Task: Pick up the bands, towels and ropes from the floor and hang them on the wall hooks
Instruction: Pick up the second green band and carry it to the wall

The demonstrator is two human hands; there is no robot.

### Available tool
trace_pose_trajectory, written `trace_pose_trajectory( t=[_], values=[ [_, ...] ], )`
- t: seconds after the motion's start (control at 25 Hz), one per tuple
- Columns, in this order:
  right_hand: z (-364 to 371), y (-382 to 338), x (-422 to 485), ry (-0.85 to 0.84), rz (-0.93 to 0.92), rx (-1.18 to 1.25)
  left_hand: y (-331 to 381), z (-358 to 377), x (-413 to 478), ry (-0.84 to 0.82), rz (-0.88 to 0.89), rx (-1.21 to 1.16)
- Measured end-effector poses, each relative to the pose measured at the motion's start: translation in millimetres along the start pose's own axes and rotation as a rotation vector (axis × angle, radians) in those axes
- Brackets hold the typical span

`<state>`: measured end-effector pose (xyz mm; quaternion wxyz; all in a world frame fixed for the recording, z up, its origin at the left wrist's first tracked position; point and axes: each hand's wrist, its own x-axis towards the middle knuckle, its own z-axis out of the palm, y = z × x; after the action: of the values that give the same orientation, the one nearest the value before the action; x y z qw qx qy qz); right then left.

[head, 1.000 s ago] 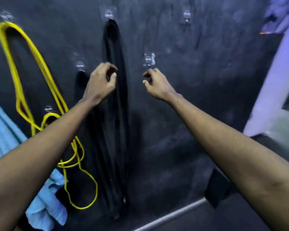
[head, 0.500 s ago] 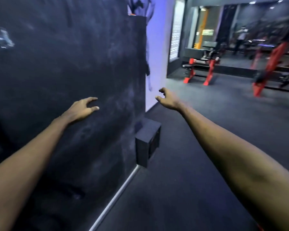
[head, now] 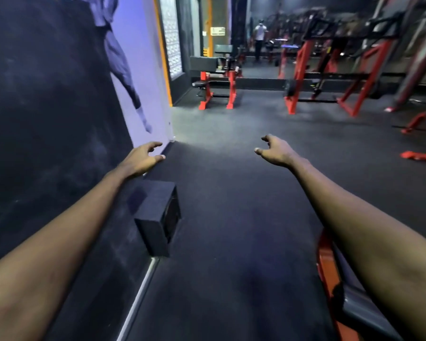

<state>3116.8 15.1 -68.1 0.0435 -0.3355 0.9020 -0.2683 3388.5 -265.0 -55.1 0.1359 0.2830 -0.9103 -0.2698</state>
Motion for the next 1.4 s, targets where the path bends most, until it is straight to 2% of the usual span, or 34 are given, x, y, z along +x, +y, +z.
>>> trace_pose_trajectory(
  t=[0.24, 0.48, 0.64, 1.08, 1.4],
  values=[
    [-12, 76, 32, 0.039, 0.205, -0.033, 38, 65, 121, -0.123, 0.142, -0.018],
    [-36, 136, 66, 0.182, 0.438, -0.056, 101, 125, 257, -0.288, 0.323, -0.067],
    [-57, 188, 81, 0.254, 0.577, -0.048, 141, 178, 332, -0.396, 0.379, -0.133],
    [-117, 396, 148, 0.429, 0.926, 0.053, 347, 370, 510, -0.626, 0.648, -0.042],
    [-180, 511, 226, 0.576, 1.028, 0.026, 486, 497, 640, -0.728, 0.842, -0.052]
  ],
)
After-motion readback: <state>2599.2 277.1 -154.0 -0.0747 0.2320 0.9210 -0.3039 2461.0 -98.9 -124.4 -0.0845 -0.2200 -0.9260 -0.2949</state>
